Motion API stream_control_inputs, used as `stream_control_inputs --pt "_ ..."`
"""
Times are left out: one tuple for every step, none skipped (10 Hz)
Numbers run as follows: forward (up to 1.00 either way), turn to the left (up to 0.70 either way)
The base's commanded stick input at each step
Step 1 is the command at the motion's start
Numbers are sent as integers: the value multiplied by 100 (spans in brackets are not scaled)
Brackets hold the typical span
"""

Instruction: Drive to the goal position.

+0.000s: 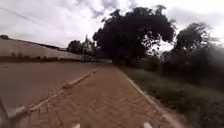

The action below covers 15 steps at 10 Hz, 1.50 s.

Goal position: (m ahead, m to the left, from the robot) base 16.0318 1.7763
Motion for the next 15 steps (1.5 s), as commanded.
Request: stream_control_inputs --pt "50 0" --pt "50 0" --pt "50 0" --pt "50 0" --pt "50 0" --pt "50 0" --pt "50 0" --pt "50 0" --pt "50 0" --pt "50 0" --pt "50 0" --pt "50 0" --pt "50 0" --pt "50 0" --pt "50 0"
